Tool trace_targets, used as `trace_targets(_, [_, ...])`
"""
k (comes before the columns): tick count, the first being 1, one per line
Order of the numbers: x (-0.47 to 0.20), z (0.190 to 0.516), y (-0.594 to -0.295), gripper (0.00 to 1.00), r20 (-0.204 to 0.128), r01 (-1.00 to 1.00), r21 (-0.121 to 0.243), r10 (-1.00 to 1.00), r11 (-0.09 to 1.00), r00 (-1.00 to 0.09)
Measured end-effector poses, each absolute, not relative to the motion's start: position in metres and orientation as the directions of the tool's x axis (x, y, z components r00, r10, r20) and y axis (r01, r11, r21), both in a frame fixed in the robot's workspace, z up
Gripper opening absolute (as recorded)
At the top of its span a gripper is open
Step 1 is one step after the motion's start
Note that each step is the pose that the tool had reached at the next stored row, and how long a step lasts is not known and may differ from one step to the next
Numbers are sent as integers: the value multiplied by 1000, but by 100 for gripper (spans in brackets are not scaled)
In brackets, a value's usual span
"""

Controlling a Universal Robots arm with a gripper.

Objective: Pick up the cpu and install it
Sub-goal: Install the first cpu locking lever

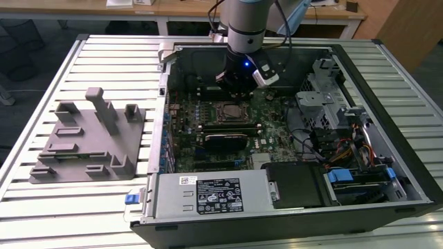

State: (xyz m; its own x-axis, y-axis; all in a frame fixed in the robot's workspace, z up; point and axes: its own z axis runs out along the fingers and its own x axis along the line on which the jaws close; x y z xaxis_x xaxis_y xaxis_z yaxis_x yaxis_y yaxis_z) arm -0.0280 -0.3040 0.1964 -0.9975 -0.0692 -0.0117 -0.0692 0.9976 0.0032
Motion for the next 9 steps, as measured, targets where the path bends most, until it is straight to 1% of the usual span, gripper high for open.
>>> trace_targets(5, [-28, 195, -303, 11, -11, -69, 0, -69, 998, -998])
trace_targets(9, [-28, 195, -303, 11, -14, -69, 42, -69, 997, -998])
